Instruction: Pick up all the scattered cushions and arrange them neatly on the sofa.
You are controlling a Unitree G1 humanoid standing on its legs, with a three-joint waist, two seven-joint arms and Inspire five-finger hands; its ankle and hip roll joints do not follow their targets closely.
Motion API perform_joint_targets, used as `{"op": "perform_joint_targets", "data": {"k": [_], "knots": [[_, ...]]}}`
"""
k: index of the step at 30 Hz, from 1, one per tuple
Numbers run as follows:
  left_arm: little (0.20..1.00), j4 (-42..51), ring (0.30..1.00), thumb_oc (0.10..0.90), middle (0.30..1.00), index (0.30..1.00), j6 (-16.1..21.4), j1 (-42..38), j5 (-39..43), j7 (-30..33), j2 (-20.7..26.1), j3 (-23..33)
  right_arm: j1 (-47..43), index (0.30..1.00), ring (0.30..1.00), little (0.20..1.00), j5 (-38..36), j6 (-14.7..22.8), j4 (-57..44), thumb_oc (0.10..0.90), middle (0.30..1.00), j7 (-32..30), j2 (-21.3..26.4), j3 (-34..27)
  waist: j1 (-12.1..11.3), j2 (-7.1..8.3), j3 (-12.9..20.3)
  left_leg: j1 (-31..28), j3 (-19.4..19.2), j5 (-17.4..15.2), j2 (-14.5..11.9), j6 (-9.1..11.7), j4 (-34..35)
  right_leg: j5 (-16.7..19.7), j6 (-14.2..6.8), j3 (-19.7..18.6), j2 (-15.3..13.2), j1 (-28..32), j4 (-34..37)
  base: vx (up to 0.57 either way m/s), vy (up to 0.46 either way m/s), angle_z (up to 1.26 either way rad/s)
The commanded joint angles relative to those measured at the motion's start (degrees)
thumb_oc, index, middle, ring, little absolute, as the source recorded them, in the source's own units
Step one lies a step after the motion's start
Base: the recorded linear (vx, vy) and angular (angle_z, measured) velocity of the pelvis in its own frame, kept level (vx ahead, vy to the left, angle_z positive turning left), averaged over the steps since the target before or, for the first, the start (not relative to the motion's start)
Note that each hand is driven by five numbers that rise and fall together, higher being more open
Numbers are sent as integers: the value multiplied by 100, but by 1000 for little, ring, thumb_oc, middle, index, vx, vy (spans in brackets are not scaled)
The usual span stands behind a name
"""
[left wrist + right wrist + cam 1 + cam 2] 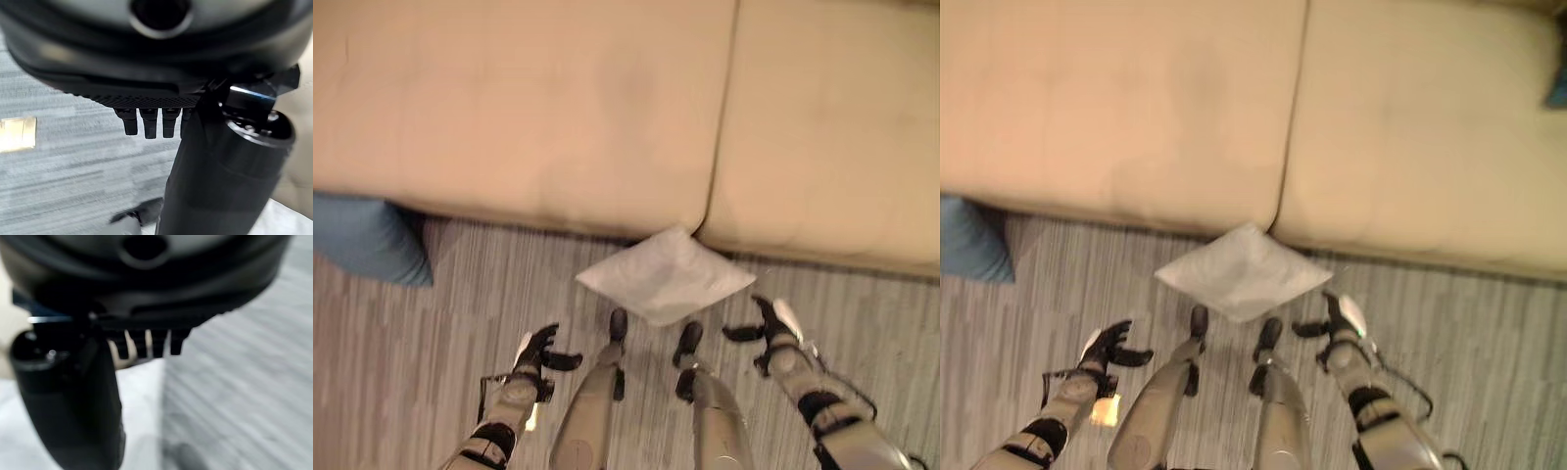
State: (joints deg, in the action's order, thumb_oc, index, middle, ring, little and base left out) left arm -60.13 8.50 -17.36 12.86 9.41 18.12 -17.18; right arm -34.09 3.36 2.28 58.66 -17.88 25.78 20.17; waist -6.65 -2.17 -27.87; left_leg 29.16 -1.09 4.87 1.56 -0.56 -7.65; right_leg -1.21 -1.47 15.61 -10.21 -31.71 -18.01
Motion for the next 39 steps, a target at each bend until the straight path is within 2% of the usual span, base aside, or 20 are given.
{"op": "perform_joint_targets", "data": {"k": [1, 2, 5, 8, 12, 24, 29, 39], "knots": [[900, 49, 900, 800, 900, 900, 197, 589, 249, 174, 240, 38, 236, 900, 900, 900, 3, 67, -349, 800, 900, -448, 530, 292, 51, 183, 581, 509, 170, -549, -105, 322, -516, -158, -378, -251, -131, -157, 179, -134, 9, -3], [900, 95, 900, 800, 900, 900, 229, 589, 312, 203, 243, 55, 31, 900, 900, 900, 102, 60, -436, 800, 900, -525, 613, 371, 30, 166, 549, 752, 195, -499, -96, 318, -556, -145, -381, -252, -140, -427, 83, -90, 11, 1], [900, 132, 900, 800, 900, 900, 252, 565, 377, 240, 249, 66, -158, 900, 900, 900, 183, 64, -444, 800, 900, -597, 663, 458, 12, 153, 532, 871, 211, -474, -95, 316, -560, -149, -387, -239, -156, -553, 38, -60, -9, 8], [900, 354, 900, 800, 900, 900, 344, 505, 525, 306, 276, 32, -776, 900, 900, 900, 280, 52, -475, 800, 900, -726, 802, 671, -64, 72, 384, 1292, 309, -352, -62, 341, -607, -185, -387, -206, -209, -978, -158, -93, -6, 12], [900, 570, 900, 800, 900, 900, 388, 478, 630, 341, 258, -50, -1134, 900, 900, 900, 234, 88, -598, 800, 900, -819, 805, 804, -155, -7, 276, 1578, 429, -274, -1, 356, -635, -234, -383, -137, -272, -1278, -353, -45, -21, 14], [900, 1256, 900, 800, 900, 900, 477, 289, 787, 438, 256, -324, -1572, 900, 900, 900, 243, 87, -721, 800, 900, -995, 373, 1010, -441, -193, -54, 1931, 744, -66, 176, 413, -469, -321, -415, 71, -417, -1567, -490, -17, -13, 14], [900, 1230, 900, 800, 900, 900, 490, 151, 838, 483, 194, -439, -1694, 900, 900, 900, 121, 97, -711, 800, 900, -1076, 205, 955, -497, -267, -138, 2100, 823, -1, 237, 404, -460, -319, -442, 116, -483, -1745, -569, 6, 20, 17], [900, 1464, 900, 800, 900, 900, 540, 92, 939, 481, 237, -538, -2089, 900, 900, 900, -104, 126, -575, 800, 900, -1221, 301, 807, -623, -457, -169, 2511, 873, 25, 401, 350, -471, -374, -478, 88, -642, -2131, -737, 26, 35, 8]]}}
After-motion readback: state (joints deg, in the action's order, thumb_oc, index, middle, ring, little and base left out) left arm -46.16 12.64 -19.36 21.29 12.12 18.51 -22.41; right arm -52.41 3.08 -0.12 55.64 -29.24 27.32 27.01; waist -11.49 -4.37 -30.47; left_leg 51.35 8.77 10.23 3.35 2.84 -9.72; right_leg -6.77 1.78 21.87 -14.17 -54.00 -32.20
